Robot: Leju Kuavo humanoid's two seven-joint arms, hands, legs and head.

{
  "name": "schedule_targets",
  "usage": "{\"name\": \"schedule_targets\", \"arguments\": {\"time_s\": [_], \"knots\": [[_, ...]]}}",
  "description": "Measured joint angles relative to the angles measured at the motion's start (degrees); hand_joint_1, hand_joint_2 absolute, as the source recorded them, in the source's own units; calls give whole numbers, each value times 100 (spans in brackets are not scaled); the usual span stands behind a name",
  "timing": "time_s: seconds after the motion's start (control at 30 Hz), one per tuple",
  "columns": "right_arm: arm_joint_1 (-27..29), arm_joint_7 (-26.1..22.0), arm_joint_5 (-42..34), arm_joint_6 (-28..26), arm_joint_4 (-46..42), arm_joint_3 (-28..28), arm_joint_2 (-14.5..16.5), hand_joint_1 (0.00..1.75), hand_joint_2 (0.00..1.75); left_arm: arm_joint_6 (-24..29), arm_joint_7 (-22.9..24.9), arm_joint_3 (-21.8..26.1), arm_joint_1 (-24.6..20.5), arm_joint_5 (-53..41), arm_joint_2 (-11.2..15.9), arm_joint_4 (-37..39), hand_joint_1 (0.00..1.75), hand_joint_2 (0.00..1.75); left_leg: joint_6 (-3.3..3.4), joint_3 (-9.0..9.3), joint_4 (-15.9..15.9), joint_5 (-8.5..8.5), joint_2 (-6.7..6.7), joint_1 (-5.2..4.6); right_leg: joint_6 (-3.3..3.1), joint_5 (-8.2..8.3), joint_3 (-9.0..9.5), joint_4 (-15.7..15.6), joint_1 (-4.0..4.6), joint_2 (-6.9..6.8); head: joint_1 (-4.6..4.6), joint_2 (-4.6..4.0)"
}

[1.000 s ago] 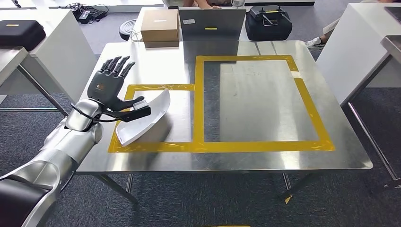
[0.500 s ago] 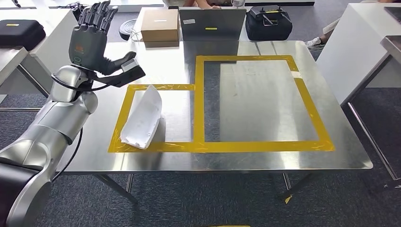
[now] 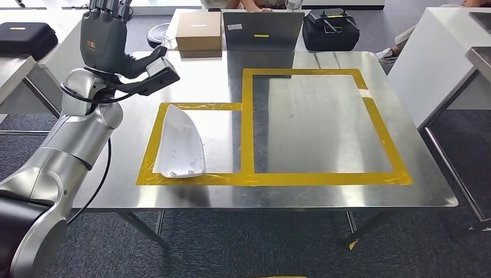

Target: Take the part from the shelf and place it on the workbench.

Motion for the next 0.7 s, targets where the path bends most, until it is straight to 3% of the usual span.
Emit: {"name": "schedule_targets", "arguments": {"time_s": [0.07,0.17,0.2,0.23,0.27,0.33,0.37,0.43,0.53,0.6,0.7], "knots": [[-9,-1,-2,-11,0,-29,1,0,0,-6,-2,0,-30,-1,-42,-24,0,0,54,33,-69,49,15,40,47,-128,-83,186,1,-1,7,0],[-9,3,-5,-19,0,-48,-1,0,0,-14,-3,0,-62,-1,-95,-32,0,0,91,39,-90,80,39,67,122,-636,-563,1207,-37,-2,20,0],[-7,4,-8,-21,0,-52,-1,0,0,-21,-4,0,-59,-1,-104,-28,0,0,88,31,-78,82,42,72,146,-728,-710,1506,-60,-3,20,0],[-7,5,-13,-22,0,-58,-1,0,0,-36,-4,-1,-57,-2,-113,-23,0,0,76,24,-61,79,44,82,171,-709,-765,1611,-83,-3,21,0],[-7,3,-19,-22,0,-65,-3,0,0,-53,-4,-1,-58,-2,-119,-18,0,0,57,17,-40,66,43,99,197,-586,-711,1501,-109,-5,20,0],[-10,-3,-39,-22,0,-76,-4,0,0,-91,-2,-2,-80,-8,-131,-14,0,0,-25,4,28,14,40,143,260,-240,-327,764,-157,-18,21,0],[-10,-7,-48,-22,0,-80,0,0,0,-105,1,-2,-99,-13,-135,-13,0,0,-76,-16,67,-12,33,156,256,-125,-159,460,-158,-8,28,0],[-14,-10,-60,-22,0,-87,9,0,0,-126,5,-2,-129,-22,-147,-8,0,0,-169,-51,124,-41,14,146,181,-116,-44,223,-145,19,42,0],[-27,-20,-66,-20,0,-97,8,0,0,-137,9,-3,-149,-18,-146,11,0,0,-273,-94,158,-70,0,152,7,-115,-90,221,-134,27,47,0],[-31,-34,-67,-16,0,-105,8,0,0,-134,10,-4,-153,-3,-135,31,0,0,-309,-230,483,-342,9,161,-78,-72,-122,196,-133,15,44,0],[-29,-62,-67,-13,0,-130,7,0,0,-129,10,-4,-142,11,-125,68,0,0,-308,-629,1536,-930,14,143,-156,3,-219,194,-87,9,44,0]]}}
